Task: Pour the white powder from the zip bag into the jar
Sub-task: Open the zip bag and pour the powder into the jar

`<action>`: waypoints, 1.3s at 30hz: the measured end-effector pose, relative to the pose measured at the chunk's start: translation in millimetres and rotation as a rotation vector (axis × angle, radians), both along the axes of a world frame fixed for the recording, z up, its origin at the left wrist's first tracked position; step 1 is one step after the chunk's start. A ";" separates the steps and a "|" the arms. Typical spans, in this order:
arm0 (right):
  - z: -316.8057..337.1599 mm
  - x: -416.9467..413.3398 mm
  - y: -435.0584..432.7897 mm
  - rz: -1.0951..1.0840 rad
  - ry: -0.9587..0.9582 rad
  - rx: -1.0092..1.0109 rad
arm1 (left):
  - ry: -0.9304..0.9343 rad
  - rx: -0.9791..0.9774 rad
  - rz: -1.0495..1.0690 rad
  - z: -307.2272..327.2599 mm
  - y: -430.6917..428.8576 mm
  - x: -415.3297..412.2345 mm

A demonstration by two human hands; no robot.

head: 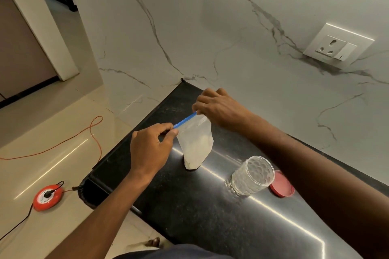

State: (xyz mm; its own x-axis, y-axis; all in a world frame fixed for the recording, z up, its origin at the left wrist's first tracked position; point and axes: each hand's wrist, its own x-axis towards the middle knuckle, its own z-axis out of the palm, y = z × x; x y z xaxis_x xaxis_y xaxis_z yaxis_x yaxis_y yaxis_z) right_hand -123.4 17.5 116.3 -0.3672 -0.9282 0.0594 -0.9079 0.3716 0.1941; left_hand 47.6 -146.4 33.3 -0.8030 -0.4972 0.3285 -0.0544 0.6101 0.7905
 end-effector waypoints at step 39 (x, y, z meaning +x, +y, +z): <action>-51.8 46.7 -11.4 -0.962 -1.548 -1.225 | -0.330 0.495 -0.339 17.4 -8.0 -69.5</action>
State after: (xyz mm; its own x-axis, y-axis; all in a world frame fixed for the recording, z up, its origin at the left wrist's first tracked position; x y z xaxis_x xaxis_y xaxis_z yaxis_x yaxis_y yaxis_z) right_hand -76.7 6.2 64.6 -0.8857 -0.2307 -0.4029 0.4108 0.0149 -0.9116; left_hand -21.9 -154.4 50.7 -0.9599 -0.2293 -0.1614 -0.2101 0.2071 0.9555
